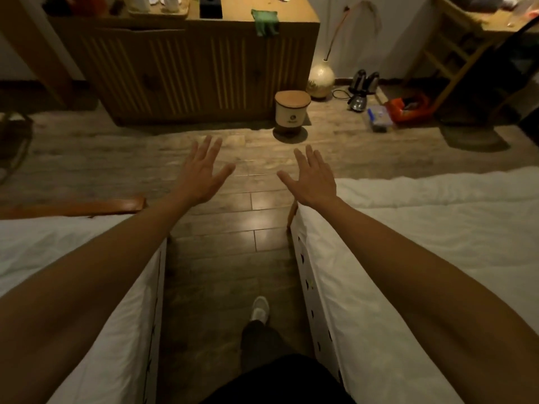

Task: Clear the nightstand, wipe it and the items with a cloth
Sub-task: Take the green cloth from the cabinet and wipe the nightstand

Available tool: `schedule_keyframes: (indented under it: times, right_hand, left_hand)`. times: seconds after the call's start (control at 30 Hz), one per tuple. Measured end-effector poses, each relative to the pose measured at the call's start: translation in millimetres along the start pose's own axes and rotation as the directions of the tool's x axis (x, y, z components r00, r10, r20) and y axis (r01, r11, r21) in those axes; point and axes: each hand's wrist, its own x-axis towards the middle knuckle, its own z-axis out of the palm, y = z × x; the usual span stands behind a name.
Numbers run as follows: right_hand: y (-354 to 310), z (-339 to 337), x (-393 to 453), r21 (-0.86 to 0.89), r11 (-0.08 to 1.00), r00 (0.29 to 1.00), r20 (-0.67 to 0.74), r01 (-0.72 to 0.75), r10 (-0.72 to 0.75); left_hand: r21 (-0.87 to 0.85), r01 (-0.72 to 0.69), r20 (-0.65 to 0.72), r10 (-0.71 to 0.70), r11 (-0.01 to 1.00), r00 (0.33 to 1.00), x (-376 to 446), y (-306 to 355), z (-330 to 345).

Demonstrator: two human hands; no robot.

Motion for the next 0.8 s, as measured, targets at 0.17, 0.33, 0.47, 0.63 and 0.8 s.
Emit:
schedule_keyframes:
  times: [0.17,0.33,0.47,0.63,0.8]
  right_hand:
    - [1,-15,116,0.007,1.0,1.0,0.015,-0.018,0.018]
    - [-1,-25,218,0.019,1.0,0.999,0.034,-0.007,0.007]
    - [-7,-21,312,0.031,0.999,1.0,0.017,-0.015,0.014]
    - [-22,-18,440,0.044,0.999,1.0,0.006,-0.029,0.028]
    - [-47,-30,555,0.044,0.998,0.998,0.045,-0.05,0.048]
  left_hand:
    - [-0.014,0.051,0.002,-0.051,0.999,0.999,105,-8,-23]
    - [-0.006,0.083,-0.001,-0.083,0.996,0.997,203,-33,-33]
    - [-0.019,0.099,-0.012,-0.099,0.995,0.995,298,-60,-39]
    - [-0.073,0.104,-0.035,-0.106,0.992,0.994,427,-97,-52]
    - [-0.096,0.111,0.008,-0.111,0.989,0.994,544,-125,-79]
